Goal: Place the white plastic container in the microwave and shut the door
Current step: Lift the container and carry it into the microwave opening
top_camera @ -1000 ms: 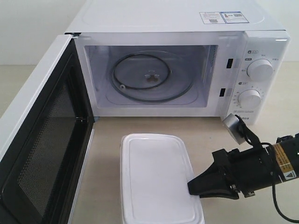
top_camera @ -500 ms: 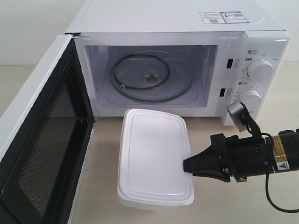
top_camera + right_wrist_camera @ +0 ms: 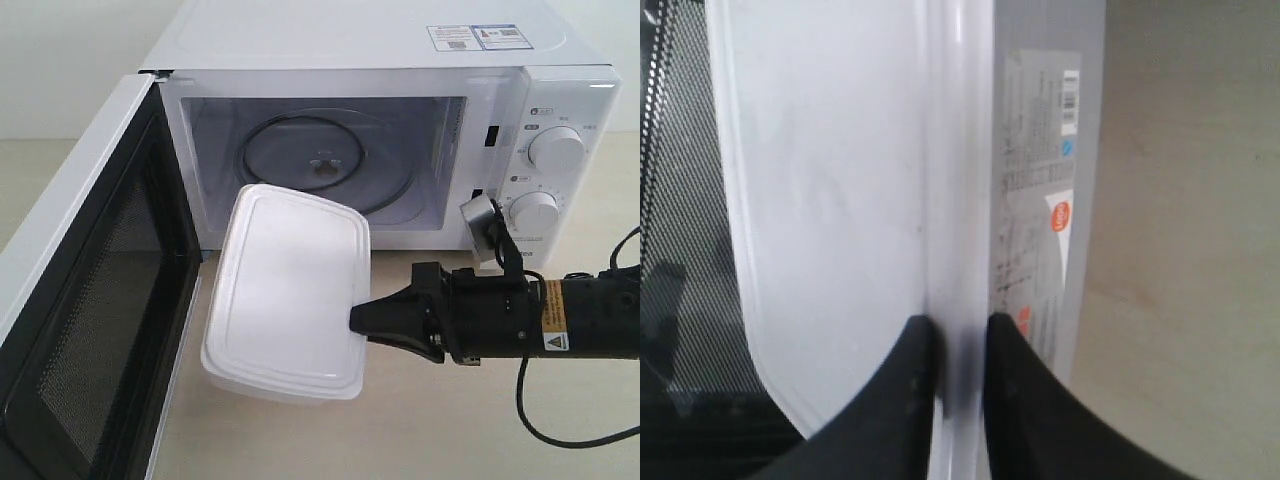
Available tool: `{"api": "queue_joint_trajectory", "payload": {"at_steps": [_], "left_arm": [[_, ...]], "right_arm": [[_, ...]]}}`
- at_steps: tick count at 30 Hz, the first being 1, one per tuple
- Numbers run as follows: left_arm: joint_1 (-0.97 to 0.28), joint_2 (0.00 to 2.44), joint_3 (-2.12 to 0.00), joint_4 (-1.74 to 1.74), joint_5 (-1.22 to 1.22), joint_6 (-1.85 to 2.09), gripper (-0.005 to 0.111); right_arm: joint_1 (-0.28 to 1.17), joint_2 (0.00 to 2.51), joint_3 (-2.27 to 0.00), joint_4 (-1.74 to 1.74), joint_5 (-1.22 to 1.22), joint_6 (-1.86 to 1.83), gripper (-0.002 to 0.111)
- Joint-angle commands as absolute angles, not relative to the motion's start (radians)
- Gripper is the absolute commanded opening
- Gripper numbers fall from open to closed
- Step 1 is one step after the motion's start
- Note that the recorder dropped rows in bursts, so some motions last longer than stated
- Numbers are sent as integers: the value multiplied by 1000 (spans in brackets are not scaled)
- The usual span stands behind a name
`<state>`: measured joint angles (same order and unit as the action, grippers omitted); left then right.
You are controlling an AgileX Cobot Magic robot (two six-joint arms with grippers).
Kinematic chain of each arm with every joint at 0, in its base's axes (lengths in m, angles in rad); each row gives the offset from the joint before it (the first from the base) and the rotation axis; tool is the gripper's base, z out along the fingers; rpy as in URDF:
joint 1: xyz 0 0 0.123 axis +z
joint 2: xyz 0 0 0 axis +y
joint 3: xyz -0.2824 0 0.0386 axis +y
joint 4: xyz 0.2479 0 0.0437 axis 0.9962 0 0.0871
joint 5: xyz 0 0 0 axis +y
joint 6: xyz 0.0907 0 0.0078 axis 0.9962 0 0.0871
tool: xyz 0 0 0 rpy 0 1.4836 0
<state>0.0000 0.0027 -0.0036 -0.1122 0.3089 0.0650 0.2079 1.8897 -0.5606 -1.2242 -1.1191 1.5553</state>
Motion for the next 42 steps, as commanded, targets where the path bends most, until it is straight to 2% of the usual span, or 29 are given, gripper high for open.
{"api": "queue_joint_trajectory", "payload": {"at_steps": [1, 20, 42], "left_arm": [[-4, 0, 0, -120, 306, 69, 4], [-4, 0, 0, -120, 306, 69, 4], [-4, 0, 0, -120, 306, 69, 4]], "right_arm": [[210, 1882, -559, -1132, -1154, 1544, 0], [411, 1882, -559, -729, -1058, 1433, 0], [419, 1882, -559, -470, -1019, 1397, 0]]}}
